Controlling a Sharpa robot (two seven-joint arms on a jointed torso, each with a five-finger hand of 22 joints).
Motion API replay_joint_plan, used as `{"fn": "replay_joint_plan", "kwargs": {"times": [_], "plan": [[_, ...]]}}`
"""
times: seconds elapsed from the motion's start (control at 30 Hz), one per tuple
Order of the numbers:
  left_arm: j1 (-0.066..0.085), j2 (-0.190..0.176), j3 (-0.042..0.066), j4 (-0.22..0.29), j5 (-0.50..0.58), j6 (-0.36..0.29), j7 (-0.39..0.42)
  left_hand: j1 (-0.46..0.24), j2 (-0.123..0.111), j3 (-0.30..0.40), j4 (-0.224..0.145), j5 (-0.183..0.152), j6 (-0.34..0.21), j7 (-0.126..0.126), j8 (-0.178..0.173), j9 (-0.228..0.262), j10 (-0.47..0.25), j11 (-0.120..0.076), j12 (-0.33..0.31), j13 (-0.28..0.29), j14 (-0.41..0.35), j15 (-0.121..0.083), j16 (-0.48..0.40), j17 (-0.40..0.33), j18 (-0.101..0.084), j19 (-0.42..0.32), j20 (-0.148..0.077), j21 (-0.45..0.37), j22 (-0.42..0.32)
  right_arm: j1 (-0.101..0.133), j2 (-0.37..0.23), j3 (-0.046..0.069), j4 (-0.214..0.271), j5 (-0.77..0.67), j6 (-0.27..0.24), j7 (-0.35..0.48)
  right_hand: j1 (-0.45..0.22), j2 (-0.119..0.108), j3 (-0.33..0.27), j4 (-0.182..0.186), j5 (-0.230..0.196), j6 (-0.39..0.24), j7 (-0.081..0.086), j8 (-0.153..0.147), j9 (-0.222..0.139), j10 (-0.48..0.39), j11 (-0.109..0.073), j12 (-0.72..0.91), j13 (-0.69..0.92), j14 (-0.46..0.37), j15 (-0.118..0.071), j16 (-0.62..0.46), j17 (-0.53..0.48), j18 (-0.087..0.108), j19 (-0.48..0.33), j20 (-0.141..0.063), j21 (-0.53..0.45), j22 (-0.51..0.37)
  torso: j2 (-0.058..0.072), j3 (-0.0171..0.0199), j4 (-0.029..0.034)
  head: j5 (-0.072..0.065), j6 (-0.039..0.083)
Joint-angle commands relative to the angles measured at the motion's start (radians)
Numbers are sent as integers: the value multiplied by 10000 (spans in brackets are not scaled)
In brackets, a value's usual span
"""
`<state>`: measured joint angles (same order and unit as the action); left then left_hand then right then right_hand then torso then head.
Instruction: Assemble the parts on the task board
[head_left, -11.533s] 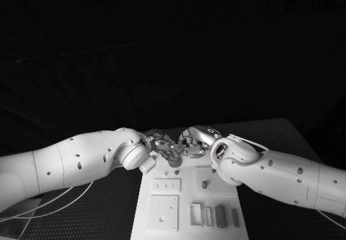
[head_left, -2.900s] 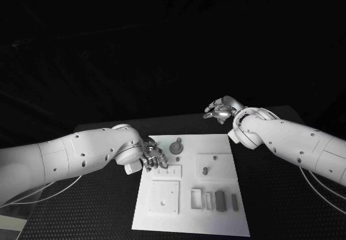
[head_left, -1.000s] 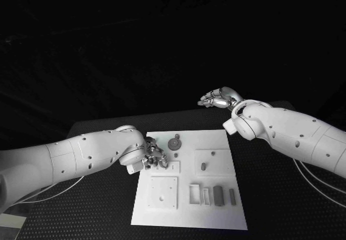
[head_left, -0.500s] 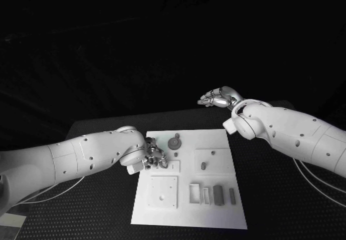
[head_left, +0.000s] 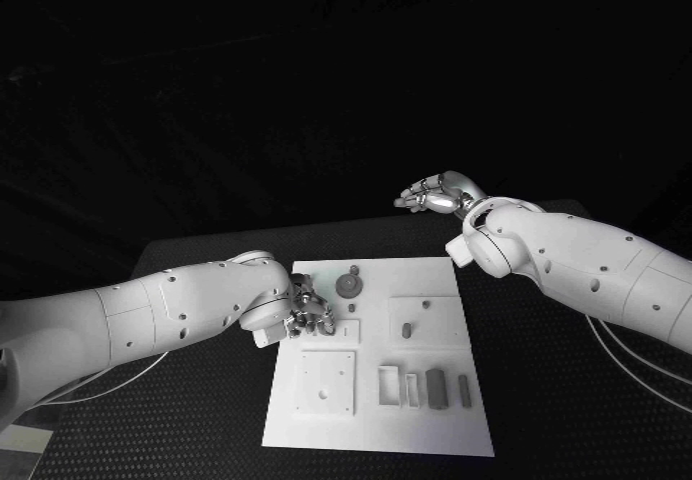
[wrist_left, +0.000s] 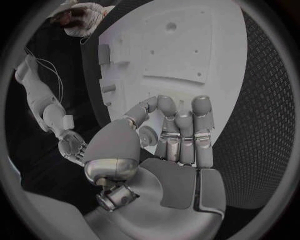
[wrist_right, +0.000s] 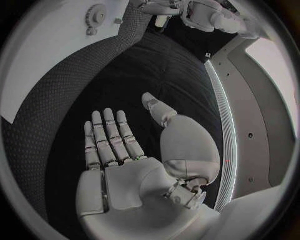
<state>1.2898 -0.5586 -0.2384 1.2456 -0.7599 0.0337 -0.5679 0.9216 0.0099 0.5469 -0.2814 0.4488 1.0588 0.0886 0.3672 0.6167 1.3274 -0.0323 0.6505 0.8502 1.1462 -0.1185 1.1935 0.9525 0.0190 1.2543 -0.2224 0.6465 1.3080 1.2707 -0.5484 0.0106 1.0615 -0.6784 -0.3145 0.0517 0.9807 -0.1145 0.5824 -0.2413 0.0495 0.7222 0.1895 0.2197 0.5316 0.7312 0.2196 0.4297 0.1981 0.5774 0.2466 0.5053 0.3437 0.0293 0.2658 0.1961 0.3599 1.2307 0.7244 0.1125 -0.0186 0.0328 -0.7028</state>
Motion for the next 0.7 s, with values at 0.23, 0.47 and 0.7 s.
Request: {"fn": "replay_joint_plan", "kwargs": {"times": [0.23, 0.47, 0.7], "plan": [[-15, 56, -4, 38, -383, 149, 6, 4, 70, 42, -8, 124, 986, -612, 91, 1941, -253, -427, 97, -7, -283, -434, 145, -88, 346, 37, -298, 142, 233, 5, 19, 8, -9, 25, 140, 102, -80, -17, -73, 5, -11, -73, 471, 54, -18, 100, 9, -68, -42, -63, 52, -48, -23, -79, -93, -16, -48, 23, 8, 10, -9, 22, -24], [-15, 88, -4, 9, -401, -68, 67, -88, 68, 31, 21, 199, 1151, -693, 181, 2013, -106, -505, 229, -2, -184, -506, 356, -193, 352, 140, -358, 329, 234, 4, 34, 8, -29, 25, 165, 102, -75, -21, -84, 2, -11, -78, 471, 57, -26, 98, 12, -79, -68, -76, 57, -58, -36, -78, -101, -14, -53, 34, 6, 12, -6, 33, -44], [-17, 165, -4, 11, -417, -172, 102, -118, 71, 30, 20, 205, 1199, -720, 213, 2042, -63, -530, 274, 1, -155, -531, 428, -228, 355, 169, -380, 396, 233, 0, 73, 7, -74, 25, 208, 109, -64, -20, -96, -4, -11, -89, 474, 60, -38, 91, 18, -95, -104, -94, 64, -70, -52, -79, -118, -10, -61, 51, 6, 14, -2, 38, -56]]}}
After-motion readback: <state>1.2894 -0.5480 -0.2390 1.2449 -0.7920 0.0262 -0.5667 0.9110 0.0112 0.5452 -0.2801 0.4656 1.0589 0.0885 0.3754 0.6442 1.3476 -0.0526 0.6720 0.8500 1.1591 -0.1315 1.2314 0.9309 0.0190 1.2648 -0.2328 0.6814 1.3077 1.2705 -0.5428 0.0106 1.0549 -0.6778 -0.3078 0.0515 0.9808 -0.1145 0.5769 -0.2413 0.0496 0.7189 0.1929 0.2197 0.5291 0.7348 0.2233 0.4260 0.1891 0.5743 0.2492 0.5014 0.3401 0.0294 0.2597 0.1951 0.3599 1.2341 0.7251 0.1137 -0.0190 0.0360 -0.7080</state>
